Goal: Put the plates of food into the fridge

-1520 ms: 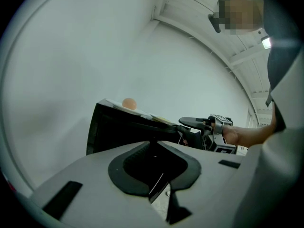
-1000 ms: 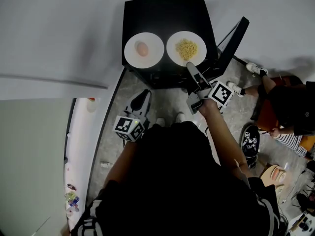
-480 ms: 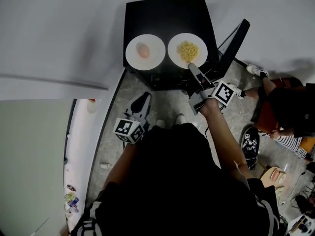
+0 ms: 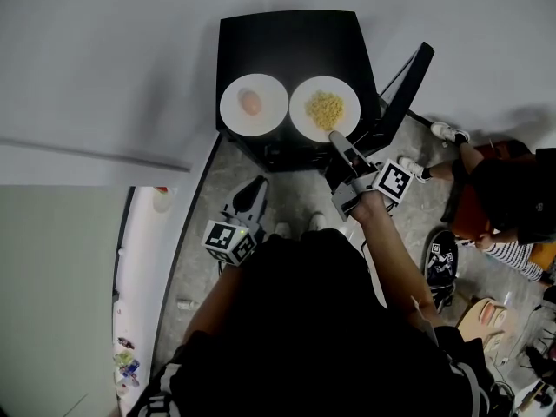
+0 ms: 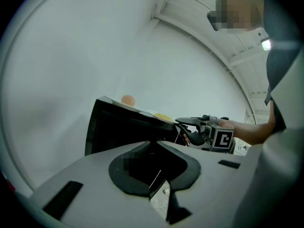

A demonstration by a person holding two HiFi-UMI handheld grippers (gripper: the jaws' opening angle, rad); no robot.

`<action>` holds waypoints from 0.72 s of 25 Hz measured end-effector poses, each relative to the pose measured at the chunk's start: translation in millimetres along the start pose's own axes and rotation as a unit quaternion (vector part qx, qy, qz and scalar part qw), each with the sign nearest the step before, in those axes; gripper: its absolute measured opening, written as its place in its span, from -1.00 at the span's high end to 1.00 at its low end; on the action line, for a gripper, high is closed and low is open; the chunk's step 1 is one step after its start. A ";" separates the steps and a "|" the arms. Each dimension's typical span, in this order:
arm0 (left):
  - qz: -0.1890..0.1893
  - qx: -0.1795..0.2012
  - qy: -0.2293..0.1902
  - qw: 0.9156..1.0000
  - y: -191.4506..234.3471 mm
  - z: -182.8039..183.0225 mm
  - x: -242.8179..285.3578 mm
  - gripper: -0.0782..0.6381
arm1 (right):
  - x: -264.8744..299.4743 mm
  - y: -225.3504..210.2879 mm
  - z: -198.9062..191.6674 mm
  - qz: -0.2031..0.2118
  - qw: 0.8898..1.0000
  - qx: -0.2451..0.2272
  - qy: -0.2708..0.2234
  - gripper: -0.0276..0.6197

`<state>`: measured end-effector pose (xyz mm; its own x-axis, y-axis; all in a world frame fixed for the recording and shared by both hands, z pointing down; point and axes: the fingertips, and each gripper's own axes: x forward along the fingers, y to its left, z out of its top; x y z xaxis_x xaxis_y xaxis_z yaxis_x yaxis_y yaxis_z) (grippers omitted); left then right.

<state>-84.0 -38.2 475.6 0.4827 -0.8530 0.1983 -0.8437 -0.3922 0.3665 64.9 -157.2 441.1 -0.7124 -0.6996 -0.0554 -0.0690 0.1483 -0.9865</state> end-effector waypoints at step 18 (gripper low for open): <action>-0.011 -0.009 0.019 1.000 9.8 -12.5 19.8 0.63 | -7.5 -20.6 -4.6 -0.012 0.999 0.048 -0.009 0.76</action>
<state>-79.8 -54.6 494.5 0.5103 -0.8305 0.2232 -0.8282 -0.4046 0.3878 68.5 -151.8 462.5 -0.6988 -0.7145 -0.0328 -0.0182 0.0636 -0.9978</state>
